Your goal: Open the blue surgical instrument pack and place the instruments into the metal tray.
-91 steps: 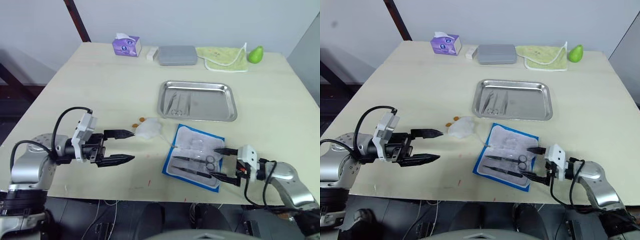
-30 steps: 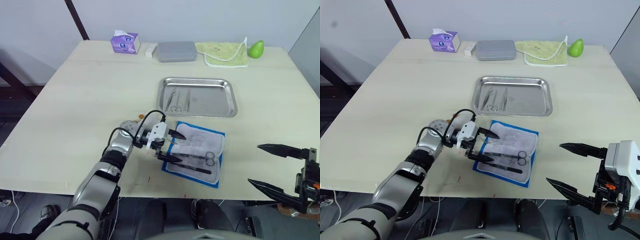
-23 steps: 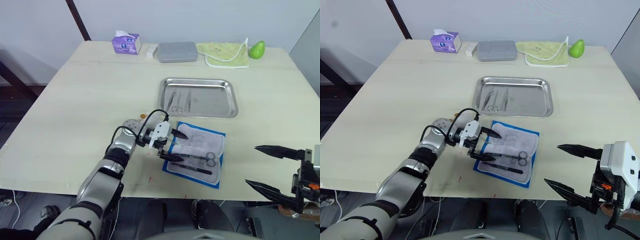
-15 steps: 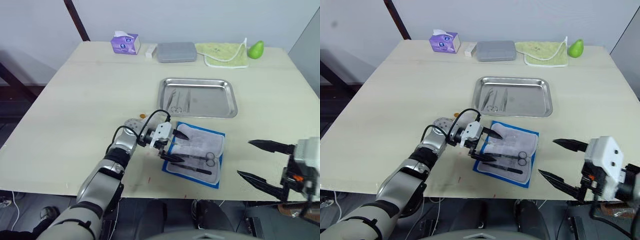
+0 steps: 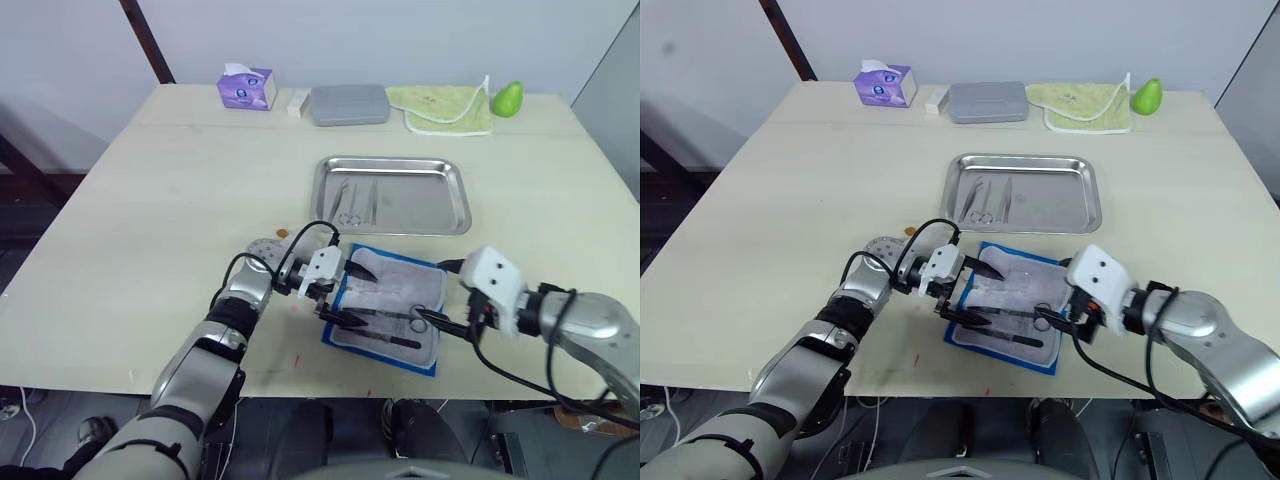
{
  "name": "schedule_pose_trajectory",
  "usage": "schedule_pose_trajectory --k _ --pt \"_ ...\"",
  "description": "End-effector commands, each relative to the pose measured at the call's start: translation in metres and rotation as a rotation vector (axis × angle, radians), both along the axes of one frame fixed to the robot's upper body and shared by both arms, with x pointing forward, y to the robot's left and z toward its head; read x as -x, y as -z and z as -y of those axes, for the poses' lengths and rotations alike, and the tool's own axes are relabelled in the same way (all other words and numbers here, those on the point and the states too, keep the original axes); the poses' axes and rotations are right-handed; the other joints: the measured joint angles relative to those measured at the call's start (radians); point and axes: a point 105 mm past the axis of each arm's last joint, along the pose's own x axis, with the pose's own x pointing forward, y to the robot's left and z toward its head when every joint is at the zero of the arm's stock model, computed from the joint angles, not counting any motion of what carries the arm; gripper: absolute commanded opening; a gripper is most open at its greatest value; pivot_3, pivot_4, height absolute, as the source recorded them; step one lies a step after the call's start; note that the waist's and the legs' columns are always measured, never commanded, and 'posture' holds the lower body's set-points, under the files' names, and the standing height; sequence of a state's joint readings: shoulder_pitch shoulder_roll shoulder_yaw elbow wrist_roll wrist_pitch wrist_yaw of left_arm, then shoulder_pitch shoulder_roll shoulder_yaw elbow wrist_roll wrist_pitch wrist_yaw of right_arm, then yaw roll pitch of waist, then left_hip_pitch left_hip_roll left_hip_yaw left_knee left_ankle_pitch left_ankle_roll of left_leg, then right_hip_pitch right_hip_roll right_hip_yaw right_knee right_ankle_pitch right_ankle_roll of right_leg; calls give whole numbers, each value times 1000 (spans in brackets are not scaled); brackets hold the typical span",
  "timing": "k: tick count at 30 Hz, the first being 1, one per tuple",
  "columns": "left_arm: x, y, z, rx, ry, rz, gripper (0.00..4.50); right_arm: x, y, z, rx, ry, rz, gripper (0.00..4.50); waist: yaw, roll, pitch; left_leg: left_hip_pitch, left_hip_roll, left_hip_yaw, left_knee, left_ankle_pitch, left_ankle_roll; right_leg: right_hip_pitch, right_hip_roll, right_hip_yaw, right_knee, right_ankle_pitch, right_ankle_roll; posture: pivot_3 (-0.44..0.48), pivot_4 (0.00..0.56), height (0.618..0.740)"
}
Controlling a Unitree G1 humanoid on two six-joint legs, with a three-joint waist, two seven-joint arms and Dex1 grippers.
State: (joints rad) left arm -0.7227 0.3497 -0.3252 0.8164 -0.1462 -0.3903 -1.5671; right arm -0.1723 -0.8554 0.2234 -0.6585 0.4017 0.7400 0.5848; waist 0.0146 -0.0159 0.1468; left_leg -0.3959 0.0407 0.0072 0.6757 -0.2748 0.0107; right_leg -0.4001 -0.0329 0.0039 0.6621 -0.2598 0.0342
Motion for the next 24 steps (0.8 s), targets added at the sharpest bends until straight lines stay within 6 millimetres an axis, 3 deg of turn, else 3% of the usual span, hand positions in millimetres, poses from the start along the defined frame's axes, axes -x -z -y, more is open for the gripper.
schedule_pose_trajectory --k 1,24 --pt "16 30 -12 -116 38 -73 4480 -4 0 -2 27 -12 23 4500 0 0 0 0 0 0 0 0 0 0 0 0 0 0 0 0 150 736" --pt "15 25 -9 -104 34 -74 4480 2 38 -15 120 -73 -55 4500 -3 2 -2 1 0 0 0 0 0 0 0 1 1 0 0 0 150 736"
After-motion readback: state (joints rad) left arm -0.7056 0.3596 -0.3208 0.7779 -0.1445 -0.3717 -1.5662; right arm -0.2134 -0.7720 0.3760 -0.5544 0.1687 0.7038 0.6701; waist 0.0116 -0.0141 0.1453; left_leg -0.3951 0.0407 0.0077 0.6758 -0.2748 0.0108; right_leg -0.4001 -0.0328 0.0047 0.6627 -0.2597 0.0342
